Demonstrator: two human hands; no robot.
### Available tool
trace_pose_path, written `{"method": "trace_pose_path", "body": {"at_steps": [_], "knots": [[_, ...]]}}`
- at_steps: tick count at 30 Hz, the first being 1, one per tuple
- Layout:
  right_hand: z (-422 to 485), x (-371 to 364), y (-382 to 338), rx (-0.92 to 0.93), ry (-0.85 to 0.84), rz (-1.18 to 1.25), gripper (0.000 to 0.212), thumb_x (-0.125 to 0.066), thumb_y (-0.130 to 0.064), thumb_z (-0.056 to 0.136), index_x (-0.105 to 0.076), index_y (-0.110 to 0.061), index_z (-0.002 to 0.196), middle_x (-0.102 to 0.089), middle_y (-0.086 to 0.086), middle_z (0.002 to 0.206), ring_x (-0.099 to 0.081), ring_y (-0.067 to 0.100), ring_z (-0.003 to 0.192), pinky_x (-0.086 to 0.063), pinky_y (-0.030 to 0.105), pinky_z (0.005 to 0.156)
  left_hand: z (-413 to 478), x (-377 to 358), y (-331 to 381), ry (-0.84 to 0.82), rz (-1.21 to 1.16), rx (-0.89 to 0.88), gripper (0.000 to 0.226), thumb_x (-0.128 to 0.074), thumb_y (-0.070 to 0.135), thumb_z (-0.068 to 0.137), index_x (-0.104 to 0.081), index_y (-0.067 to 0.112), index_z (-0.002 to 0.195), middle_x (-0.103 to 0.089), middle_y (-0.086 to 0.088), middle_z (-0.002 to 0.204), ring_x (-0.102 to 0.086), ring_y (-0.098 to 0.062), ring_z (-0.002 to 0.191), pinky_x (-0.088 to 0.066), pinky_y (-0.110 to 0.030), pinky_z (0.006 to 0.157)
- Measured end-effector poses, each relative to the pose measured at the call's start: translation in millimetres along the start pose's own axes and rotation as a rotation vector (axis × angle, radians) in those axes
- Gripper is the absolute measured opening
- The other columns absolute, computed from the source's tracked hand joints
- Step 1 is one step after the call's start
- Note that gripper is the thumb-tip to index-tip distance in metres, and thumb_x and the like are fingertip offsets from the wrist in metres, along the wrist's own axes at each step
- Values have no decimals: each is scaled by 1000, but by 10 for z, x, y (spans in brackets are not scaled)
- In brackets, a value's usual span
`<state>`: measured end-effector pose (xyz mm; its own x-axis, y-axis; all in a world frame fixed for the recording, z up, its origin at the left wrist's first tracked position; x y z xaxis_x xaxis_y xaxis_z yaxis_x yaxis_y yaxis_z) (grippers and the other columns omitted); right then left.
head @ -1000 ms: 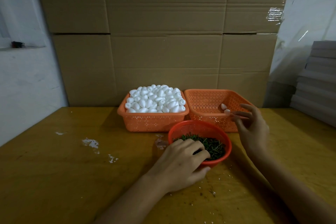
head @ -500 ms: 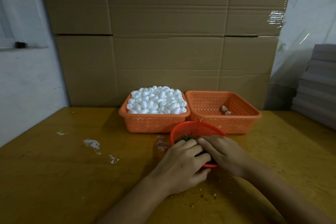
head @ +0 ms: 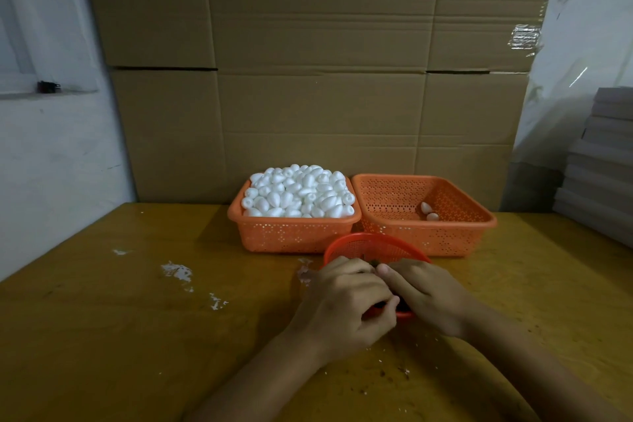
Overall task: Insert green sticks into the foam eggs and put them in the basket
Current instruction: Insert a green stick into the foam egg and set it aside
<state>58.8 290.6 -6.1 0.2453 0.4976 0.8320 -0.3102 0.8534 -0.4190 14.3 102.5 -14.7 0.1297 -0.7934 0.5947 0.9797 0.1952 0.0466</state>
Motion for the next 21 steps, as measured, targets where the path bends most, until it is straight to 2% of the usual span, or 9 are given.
{"method": "trace_pose_path", "body": {"at_steps": [2,4,7,10,13,16,19,21], "knots": [[9,5,-10,-11,-9,-43,62,-19,-73,100,-63,-32,85,-63,-13,84,-60,7,85,-44,25,74,28,74,-56,115,162,-32,24,-66,19,95,-70,11,73,-70,1,76,-66,-21,79,-48,-41,66],[13,12,-19,-20,-37,-98,64,-18,-74,100,-66,-32,92,-65,-13,86,-60,6,85,-46,31,75,69,175,-137,180,300,-7,24,-65,19,95,-69,11,73,-69,-1,77,-65,-23,77,-48,-40,66],[24,19,-40,-50,-84,-146,65,-20,-72,100,-69,-30,101,-66,-10,93,-60,5,88,-48,36,82,142,321,-329,152,447,170,20,-60,24,97,-74,12,91,-72,-2,93,-65,-23,89,-53,-39,76],[39,20,-59,-58,-109,-178,68,-19,-72,100,-69,-27,106,-68,-5,99,-61,8,95,-48,39,87,228,391,-564,33,530,391,34,-56,35,100,-71,18,125,-69,-5,123,-61,-26,117,-54,-42,90],[43,22,-76,-66,-122,-188,71,-17,-72,99,-69,-25,106,-68,-5,100,-61,9,95,-47,40,87,331,400,-819,-155,531,504,48,-49,47,105,-55,29,150,-51,-7,152,-44,-26,143,-46,-44,104],[39,24,-82,-67,-119,-190,70,-17,-72,99,-69,-25,106,-68,-6,100,-61,9,94,-48,40,87,481,373,-1021,-375,365,537,50,-38,55,109,-44,40,156,-38,-1,163,-33,-21,150,-43,-47,111],[40,22,-85,-76,-122,-190,71,-17,-72,99,-69,-24,105,-68,-5,100,-62,10,94,-48,41,87,605,276,-1090,-592,326,504,50,-29,57,109,-44,41,154,-42,2,160,-36,-22,147,-41,-50,110],[35,27,-84,-82,-123,-184,73,-16,-74,99,-69,-23,105,-68,-4,100,-62,11,94,-48,41,87,644,218,-1108,-621,327,529,51,-27,59,109,-44,40,154,-45,2,157,-37,-23,145,-40,-51,110]]}}
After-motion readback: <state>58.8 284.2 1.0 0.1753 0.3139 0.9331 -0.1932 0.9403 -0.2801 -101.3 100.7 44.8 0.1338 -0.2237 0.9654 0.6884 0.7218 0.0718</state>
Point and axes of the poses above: each hand's wrist, its own z-axis towards the middle knuckle, its own x-axis out of the back of the hand, y = z × x, the point moved 1 cm from there along z, towards the middle knuckle
